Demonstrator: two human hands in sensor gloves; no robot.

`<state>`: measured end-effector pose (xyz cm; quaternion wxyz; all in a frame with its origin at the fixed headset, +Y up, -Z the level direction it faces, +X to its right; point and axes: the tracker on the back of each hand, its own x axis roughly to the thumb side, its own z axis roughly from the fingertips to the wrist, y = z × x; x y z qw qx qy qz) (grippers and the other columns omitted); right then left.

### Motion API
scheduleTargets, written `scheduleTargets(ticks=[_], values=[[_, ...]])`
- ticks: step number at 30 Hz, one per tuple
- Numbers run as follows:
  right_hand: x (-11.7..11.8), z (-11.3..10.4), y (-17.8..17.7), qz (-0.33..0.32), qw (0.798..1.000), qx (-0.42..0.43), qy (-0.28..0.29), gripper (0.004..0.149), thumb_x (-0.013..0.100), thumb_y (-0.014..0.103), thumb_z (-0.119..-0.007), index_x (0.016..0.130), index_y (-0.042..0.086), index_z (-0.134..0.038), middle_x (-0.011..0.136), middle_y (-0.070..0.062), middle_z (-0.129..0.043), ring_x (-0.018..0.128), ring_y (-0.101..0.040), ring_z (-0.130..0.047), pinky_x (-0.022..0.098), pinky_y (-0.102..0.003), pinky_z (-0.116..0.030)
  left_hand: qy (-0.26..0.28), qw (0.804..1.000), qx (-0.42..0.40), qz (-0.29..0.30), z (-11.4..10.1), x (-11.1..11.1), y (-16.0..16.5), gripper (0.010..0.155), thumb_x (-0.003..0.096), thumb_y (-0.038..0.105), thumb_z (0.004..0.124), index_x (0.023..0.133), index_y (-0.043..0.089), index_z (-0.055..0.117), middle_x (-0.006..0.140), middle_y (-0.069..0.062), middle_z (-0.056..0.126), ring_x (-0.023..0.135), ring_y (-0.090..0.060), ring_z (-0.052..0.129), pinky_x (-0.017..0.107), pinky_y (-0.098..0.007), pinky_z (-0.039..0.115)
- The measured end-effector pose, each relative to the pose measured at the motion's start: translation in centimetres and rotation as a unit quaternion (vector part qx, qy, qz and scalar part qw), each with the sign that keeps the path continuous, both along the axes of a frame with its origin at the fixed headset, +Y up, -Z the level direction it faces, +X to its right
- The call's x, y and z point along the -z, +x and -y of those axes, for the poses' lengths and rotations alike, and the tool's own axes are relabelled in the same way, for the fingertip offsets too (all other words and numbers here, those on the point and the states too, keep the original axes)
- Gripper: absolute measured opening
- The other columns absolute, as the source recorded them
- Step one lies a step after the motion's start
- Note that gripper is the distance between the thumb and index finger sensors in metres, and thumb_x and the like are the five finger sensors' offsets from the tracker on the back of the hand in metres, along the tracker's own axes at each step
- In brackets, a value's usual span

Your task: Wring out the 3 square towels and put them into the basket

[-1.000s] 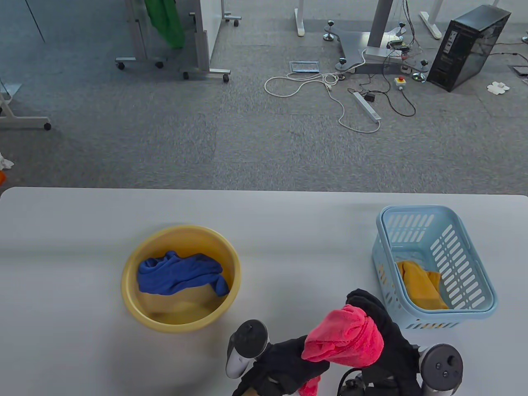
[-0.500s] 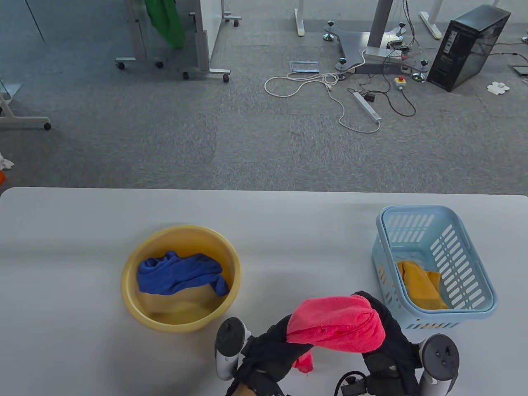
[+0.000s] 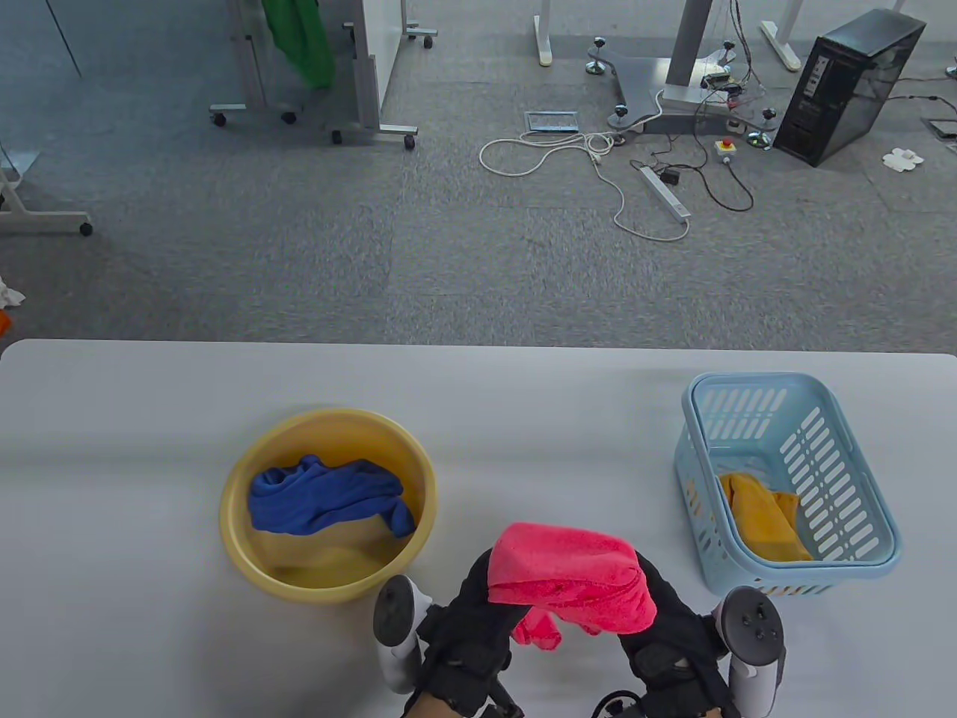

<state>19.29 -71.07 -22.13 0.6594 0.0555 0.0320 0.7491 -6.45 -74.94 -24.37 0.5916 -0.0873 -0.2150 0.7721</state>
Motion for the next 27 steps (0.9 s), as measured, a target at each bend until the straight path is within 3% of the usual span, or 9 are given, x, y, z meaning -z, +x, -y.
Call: scheduleTargets(ticks=[8, 12, 18, 20, 23, 27], values=[[0.3, -0.6, 0.7, -0.039, 0.999, -0.022, 0.015, 0.083, 0.049, 0.049, -0.094, 0.111, 0.012, -0.054, 0.113, -0.028, -0.049, 0.099, -0.06, -0.055, 0.072, -0.074, -0.044, -0.019, 0.999, -0.027, -0.013, 0.4, -0.4, 0.4, 0.051, 0.0612, 0.039, 0.077, 0.108, 0.033, 0.058, 0.118, -0.01, 0.043, 0.111, -0.043, 0.04, 0.072, -0.071, 0.038], [0.3, -1.2, 1.4, -0.059, 0.997, -0.002, 0.044, 0.086, 0.048, 0.044, -0.098, 0.113, 0.013, -0.051, 0.115, -0.028, -0.044, 0.101, -0.06, -0.051, 0.072, -0.075, -0.043, -0.031, 0.998, -0.047, -0.03, 0.2, -0.2, -0.2, 0.052, 0.0618, 0.04, 0.076, 0.109, 0.034, 0.055, 0.117, -0.01, 0.044, 0.11, -0.043, 0.044, 0.072, -0.071, 0.039], [-0.1, -2.2, 1.2, -0.075, 0.991, -0.013, 0.107, 0.098, 0.047, 0.046, -0.099, 0.117, 0.016, -0.037, 0.118, -0.028, -0.031, 0.103, -0.062, -0.037, 0.073, -0.077, -0.037, -0.039, 0.997, -0.039, -0.055, 0.2, 0.0, -1.2, 0.052, 0.0617, 0.04, 0.077, 0.109, 0.033, 0.055, 0.117, -0.01, 0.044, 0.11, -0.043, 0.044, 0.072, -0.071, 0.04], [-0.2, -2.5, 1.0, -0.087, 0.989, -0.017, 0.12, 0.092, 0.052, 0.044, -0.094, 0.117, 0.015, -0.035, 0.118, -0.028, -0.027, 0.104, -0.062, -0.032, 0.073, -0.077, -0.036, -0.035, 0.997, -0.038, -0.061, 0.0, 0.0, -1.4, 0.053, 0.0616, 0.04, 0.077, 0.109, 0.033, 0.055, 0.117, -0.011, 0.044, 0.11, -0.043, 0.044, 0.072, -0.071, 0.04], [-0.5, -2.9, 0.8, -0.078, 0.988, -0.01, 0.136, 0.093, 0.052, 0.047, -0.092, 0.117, 0.016, -0.032, 0.118, -0.028, -0.026, 0.104, -0.062, -0.03, 0.073, -0.077, -0.035, -0.031, 0.995, -0.015, -0.092, -0.2, -0.1, -1.8, 0.052, 0.0608, 0.04, 0.078, 0.108, 0.033, 0.056, 0.116, -0.01, 0.045, 0.109, -0.043, 0.045, 0.072, -0.071, 0.041], [-0.9, -3.1, 0.3, -0.066, 0.986, -0.034, 0.146, 0.103, 0.049, 0.057, -0.092, 0.117, 0.017, -0.025, 0.118, -0.028, -0.02, 0.104, -0.062, -0.026, 0.073, -0.077, -0.033, -0.026, 0.996, -0.01, -0.089, -0.3, -0.1, -1.9, 0.053, 0.0607, 0.039, 0.078, 0.108, 0.033, 0.057, 0.117, -0.011, 0.042, 0.11, -0.044, 0.042, 0.072, -0.071, 0.04]])
